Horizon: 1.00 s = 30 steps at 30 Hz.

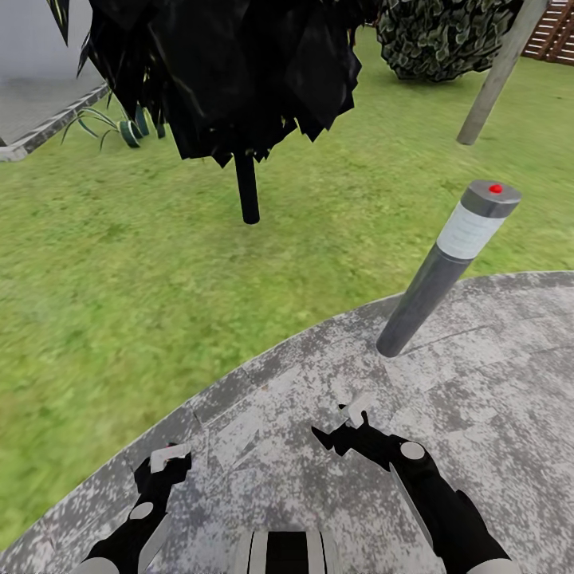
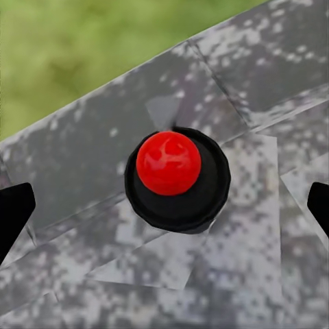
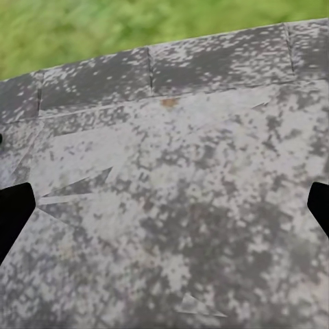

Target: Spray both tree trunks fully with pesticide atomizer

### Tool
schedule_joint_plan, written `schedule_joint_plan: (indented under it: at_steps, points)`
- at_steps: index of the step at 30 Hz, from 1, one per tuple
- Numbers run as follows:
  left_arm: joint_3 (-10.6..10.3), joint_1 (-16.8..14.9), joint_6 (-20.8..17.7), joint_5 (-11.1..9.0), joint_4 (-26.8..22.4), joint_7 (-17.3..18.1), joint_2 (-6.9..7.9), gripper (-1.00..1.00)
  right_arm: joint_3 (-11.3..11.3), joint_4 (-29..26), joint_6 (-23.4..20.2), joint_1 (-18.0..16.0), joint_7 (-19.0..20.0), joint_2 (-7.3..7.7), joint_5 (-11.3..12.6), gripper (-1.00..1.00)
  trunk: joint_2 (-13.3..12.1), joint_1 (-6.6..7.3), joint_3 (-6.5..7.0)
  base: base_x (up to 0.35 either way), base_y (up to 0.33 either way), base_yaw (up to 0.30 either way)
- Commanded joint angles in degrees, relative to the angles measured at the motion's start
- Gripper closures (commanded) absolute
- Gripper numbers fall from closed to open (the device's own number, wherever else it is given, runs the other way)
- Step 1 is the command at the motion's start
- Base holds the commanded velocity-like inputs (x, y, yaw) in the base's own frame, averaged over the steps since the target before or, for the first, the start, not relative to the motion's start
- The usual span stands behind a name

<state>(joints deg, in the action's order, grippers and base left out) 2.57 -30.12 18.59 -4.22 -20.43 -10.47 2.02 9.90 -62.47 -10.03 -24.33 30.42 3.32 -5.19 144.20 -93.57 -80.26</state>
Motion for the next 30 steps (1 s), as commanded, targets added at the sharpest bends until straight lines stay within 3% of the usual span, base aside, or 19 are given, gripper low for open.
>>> schedule_joint_plan:
  at_steps: [1,10,30]
  points:
    - [-0.1,0.0,0.2,-0.4,0.0,0.0,0.00,-1.00,0.0,-0.1,-0.2,0.0,0.2,0.02,-0.5,-1.00,0.0,0.01,-0.04,0.000,0.000,0.000]
    - [-0.1,0.0,0.2,-0.4,0.0,0.0,0.00,-1.00,0.0,-0.1,-0.2,0.0,0.2,0.02,-0.5,-1.00,0.1,-0.20,-1.83,0.000,0.000,0.000]
    - [-0.2,0.0,0.3,-0.2,-0.5,0.0,-0.08,-1.00,0.0,-0.1,0.0,0.0,0.2,0.09,-0.5,-1.00,0.1,-0.20,-2.39,0.000,0.000,0.000]
